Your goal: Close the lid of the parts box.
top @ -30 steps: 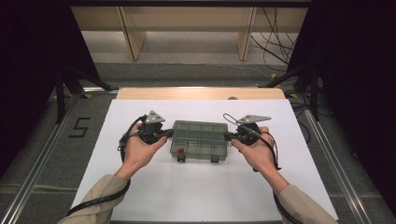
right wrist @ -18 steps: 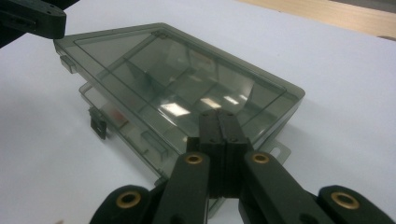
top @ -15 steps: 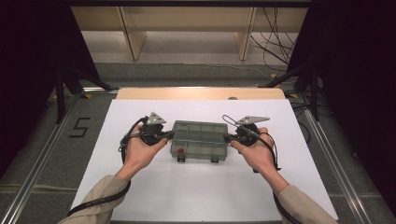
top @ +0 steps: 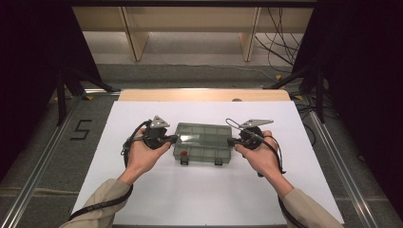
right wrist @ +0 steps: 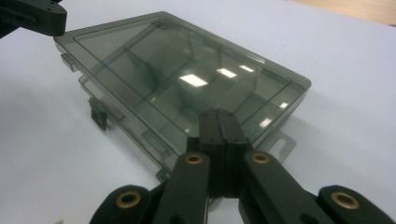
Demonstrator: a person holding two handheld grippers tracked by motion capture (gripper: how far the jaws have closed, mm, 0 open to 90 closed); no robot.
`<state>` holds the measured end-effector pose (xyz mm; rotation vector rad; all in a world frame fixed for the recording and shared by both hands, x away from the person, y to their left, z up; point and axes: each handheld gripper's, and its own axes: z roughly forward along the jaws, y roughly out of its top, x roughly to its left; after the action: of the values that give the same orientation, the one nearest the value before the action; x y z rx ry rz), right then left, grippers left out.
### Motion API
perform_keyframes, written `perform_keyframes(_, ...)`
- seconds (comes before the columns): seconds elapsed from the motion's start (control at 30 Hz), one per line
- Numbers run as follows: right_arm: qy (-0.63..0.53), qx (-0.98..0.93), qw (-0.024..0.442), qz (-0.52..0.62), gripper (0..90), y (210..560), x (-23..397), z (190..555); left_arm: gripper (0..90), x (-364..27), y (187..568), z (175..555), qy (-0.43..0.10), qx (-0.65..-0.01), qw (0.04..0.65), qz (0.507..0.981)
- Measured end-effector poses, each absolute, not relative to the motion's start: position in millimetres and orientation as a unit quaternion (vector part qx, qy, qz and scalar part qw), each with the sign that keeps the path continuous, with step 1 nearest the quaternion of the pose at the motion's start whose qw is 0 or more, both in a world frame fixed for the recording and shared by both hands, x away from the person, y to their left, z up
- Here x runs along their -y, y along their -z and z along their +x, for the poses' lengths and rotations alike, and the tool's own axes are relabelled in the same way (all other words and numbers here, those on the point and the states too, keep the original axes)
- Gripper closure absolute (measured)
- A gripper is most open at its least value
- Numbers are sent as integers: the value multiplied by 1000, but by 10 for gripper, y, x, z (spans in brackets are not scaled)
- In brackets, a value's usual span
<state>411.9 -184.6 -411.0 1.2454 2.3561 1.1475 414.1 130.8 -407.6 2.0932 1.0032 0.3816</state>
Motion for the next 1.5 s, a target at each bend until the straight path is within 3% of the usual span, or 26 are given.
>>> perform_keyframes(1.5, -381, -812, 104, 430, 900, 4190, 1810, 4103, 900, -1271, 4190, 4118, -131, -402, 377, 824)
